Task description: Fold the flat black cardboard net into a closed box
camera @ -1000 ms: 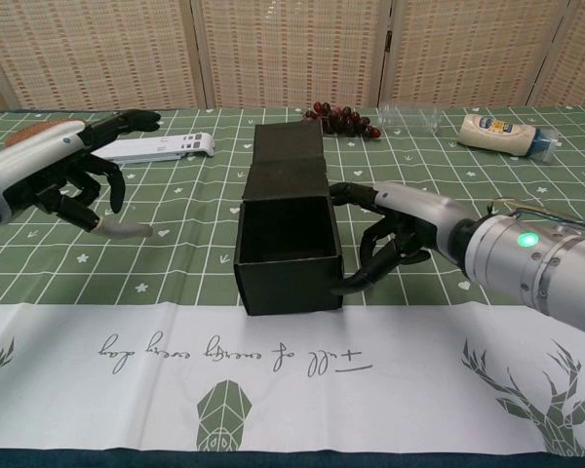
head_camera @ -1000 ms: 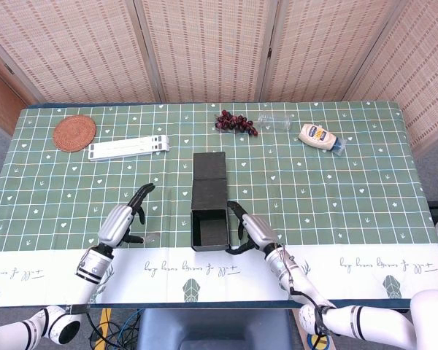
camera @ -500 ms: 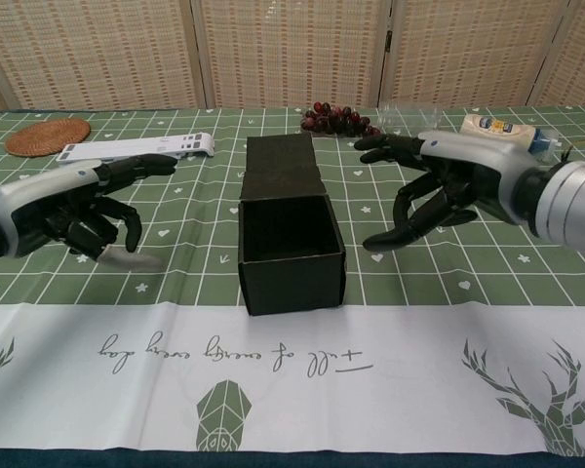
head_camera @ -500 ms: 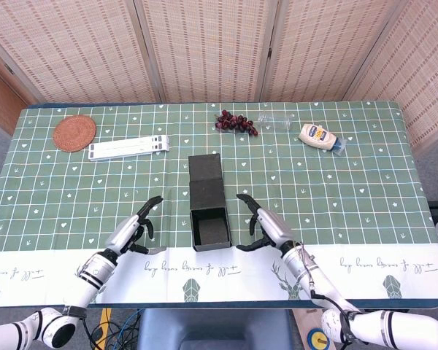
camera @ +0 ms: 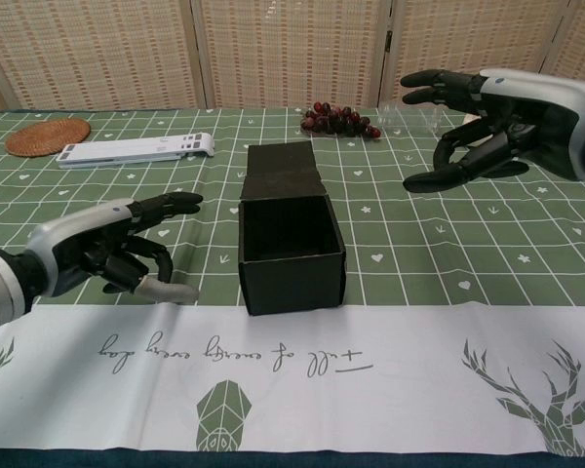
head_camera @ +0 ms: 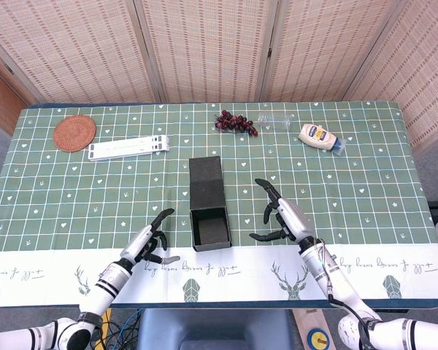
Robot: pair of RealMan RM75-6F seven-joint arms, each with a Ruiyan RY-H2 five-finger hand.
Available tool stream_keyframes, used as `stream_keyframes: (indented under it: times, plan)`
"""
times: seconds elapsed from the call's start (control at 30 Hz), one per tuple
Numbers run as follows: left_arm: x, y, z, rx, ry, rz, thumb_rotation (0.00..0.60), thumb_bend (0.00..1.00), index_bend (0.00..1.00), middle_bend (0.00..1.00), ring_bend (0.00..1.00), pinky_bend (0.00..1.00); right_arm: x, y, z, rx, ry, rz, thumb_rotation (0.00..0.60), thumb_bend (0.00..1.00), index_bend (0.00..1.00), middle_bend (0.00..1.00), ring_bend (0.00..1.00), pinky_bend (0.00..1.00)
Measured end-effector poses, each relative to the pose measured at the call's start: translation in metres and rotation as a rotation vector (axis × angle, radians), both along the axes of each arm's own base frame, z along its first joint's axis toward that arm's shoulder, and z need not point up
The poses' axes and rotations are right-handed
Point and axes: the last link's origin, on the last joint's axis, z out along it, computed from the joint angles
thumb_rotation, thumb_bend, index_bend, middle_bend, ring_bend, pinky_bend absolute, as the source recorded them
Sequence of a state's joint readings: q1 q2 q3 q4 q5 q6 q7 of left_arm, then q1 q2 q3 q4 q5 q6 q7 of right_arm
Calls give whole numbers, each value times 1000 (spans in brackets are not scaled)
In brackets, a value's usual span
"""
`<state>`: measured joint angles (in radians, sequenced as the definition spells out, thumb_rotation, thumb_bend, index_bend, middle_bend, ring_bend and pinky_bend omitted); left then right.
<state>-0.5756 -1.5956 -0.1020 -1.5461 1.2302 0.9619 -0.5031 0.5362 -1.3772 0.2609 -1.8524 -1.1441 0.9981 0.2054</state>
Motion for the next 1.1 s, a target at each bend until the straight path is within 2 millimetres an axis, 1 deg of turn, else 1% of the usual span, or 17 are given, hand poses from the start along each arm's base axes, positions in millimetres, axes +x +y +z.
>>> stream_keyframes:
  times: [0.17,0.33,0.57,0.87,1.1]
  plan:
    - [7,0,-14,-37,-46,77,600,128,0,0,563,918,-3,3,3,-5,-13,-1,600,0,0,15,599,1000]
    - [16,2,-24,-40,-64,81,600,127,0,0,561,921,-8,5,5,-7,-26,-8,600,0,0,22,599,1000]
    - [23,11,-36,-57,-78,85,600,127,0,0,559,928,-12,6,7,-16,-33,-12,600,0,0,29,600,1000]
    - [29,25,-42,-51,-93,84,600,127,0,0,559,933,-20,6,4,-7,-35,-31,600,0,0,34,600,1000]
    - [33,29,-43,-91,-132,77,600,127,0,0,557,933,-21,7,3,-5,-34,-32,600,0,0,40,600,1000]
